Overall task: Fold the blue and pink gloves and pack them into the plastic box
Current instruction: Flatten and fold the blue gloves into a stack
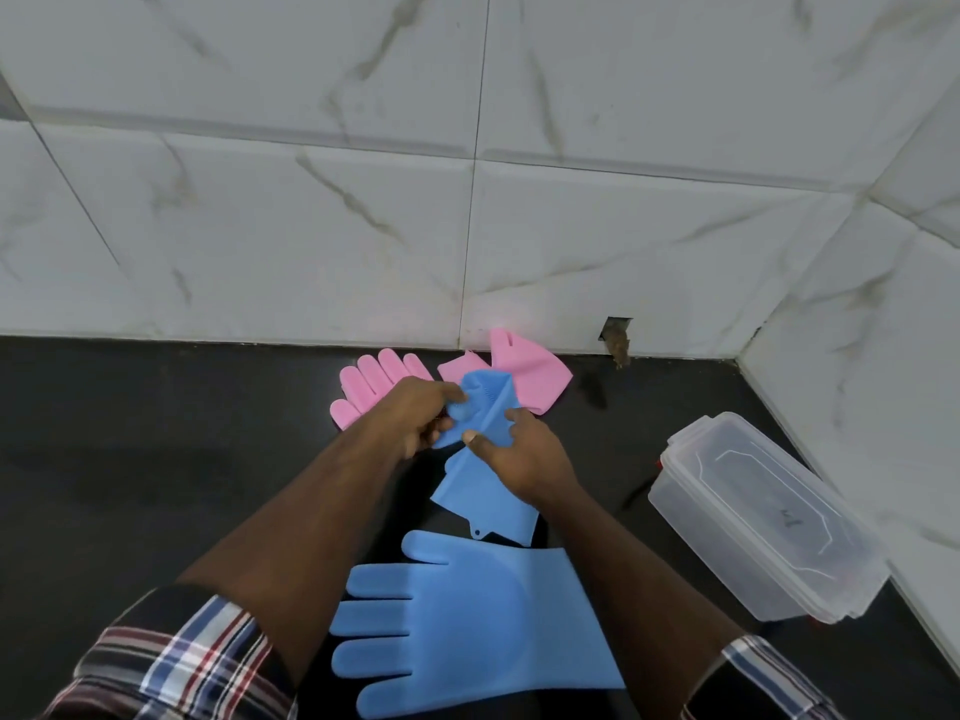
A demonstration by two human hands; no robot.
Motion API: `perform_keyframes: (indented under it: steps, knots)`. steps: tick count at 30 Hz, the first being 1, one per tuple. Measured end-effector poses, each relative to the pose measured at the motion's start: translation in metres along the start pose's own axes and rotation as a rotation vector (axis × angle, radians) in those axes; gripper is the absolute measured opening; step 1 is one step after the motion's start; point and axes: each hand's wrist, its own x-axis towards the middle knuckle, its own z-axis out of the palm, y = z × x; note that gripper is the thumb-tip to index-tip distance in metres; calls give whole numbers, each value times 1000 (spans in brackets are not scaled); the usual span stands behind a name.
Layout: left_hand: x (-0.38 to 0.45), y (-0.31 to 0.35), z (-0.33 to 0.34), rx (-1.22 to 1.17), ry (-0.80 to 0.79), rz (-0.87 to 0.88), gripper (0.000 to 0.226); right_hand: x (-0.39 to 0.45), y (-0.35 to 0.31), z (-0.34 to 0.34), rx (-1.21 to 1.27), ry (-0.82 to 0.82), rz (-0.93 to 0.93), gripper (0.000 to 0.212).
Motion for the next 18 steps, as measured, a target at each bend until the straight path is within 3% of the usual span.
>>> perform_keyframes:
  steps: [4, 7, 11, 15, 18]
  knots:
    - [-16, 13, 2, -1, -97, 48, 7, -7, 1, 3, 26, 119, -51, 51]
    - [-26, 18, -7, -13, -84, 119, 5, -10, -1, -11, 82, 178, 17, 9]
    - [-38, 22, -35, -102, -38, 208, 38, -15, 2, -56, 492, 126, 82, 16]
    - [-56, 23, -53, -171, -96, 231, 22, -34, -7, -109, 718, -165, 23, 13]
    - [-69, 19, -55, -199, -158, 233, 23, -43, -9, -132, 746, -234, 16, 26]
